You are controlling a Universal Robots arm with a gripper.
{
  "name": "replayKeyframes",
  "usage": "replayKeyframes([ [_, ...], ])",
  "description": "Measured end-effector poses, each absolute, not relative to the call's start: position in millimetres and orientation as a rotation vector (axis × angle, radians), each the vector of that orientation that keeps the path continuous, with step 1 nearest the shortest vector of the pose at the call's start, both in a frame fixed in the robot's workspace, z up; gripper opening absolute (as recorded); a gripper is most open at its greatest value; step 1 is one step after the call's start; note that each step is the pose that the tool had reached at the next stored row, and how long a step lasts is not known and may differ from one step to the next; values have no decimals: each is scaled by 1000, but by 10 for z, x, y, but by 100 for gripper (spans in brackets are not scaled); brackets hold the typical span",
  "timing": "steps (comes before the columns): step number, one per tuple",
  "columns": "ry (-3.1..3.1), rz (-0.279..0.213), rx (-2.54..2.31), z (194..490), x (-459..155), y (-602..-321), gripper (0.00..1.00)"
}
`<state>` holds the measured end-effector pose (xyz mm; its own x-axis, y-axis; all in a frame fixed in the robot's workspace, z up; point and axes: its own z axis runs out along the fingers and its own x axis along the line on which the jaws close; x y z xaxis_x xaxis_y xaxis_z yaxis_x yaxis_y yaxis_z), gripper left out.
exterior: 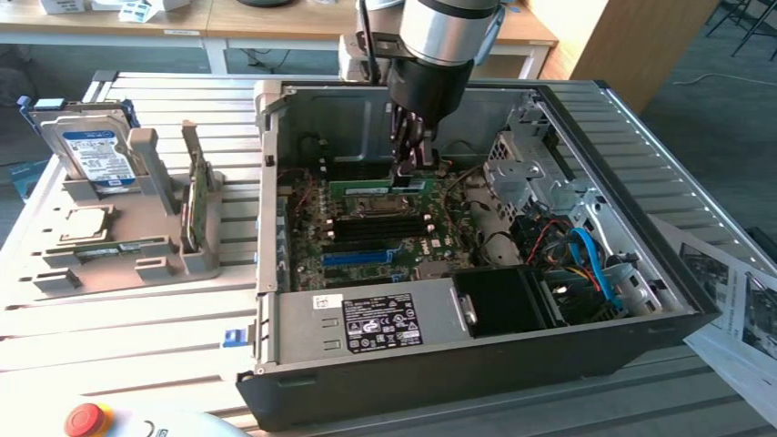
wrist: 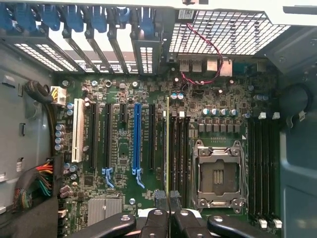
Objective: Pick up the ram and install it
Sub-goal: 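Pick up the ram and move it above insertion slot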
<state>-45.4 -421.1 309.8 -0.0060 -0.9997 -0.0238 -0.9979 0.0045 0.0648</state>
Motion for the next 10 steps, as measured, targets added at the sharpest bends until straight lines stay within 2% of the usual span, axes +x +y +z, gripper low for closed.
replayKeyframes([
  [10,-2205,-97,2194,3289,-454,-4211,12],
])
